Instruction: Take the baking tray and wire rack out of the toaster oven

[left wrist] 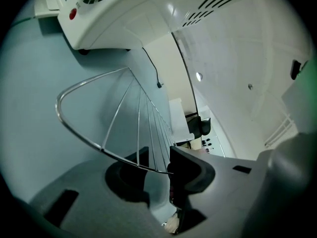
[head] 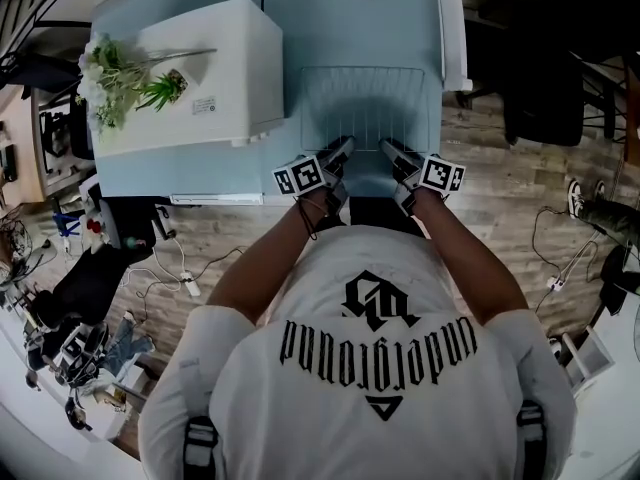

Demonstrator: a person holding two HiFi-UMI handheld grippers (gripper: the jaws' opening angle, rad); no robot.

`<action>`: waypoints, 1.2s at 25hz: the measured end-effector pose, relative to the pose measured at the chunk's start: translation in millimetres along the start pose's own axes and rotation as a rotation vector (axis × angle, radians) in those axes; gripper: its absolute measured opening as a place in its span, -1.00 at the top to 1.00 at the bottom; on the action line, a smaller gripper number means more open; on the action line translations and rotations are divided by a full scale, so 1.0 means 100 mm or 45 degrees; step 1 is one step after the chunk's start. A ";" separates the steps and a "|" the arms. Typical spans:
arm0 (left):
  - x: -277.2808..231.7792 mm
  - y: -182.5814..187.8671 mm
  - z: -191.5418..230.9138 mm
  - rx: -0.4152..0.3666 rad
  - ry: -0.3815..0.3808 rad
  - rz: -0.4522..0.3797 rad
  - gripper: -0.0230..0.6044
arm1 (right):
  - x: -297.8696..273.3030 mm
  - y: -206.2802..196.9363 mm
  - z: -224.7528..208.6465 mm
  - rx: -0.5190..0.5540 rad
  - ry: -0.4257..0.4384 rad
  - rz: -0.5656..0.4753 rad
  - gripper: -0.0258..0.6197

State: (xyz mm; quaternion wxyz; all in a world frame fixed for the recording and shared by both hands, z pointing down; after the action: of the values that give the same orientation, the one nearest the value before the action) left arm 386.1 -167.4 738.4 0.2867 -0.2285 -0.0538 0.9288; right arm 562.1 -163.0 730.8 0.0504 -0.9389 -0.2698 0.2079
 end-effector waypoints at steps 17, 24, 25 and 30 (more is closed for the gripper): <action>0.15 -0.18 0.01 -0.376 0.157 0.442 0.17 | -0.03 -0.34 0.03 0.429 -0.226 0.435 0.16; 0.20 -0.25 0.03 -0.426 0.205 0.479 0.16 | -0.04 -0.47 0.07 0.486 -0.263 0.484 0.15; 0.22 -0.24 0.03 -0.439 0.210 0.480 0.16 | -0.04 -0.48 0.08 0.494 -0.265 0.483 0.15; 0.29 -0.18 -0.05 -0.524 0.213 0.476 0.16 | -0.01 -0.50 0.13 0.497 -0.275 0.437 0.15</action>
State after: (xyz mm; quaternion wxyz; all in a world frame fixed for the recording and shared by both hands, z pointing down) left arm 376.5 -136.4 726.3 0.0616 -0.3637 -0.1744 0.9130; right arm 531.3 -120.9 729.9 0.1653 -0.9157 -0.0656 0.3602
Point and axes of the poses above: the fingertips, and each gripper's own axes: x backward along the fingers, z to its left, y out of its top, the point moved 6 cm from there along x, backward along the fingers, and after that the axes turned 1 degree about -z, right-handed, at the moved point
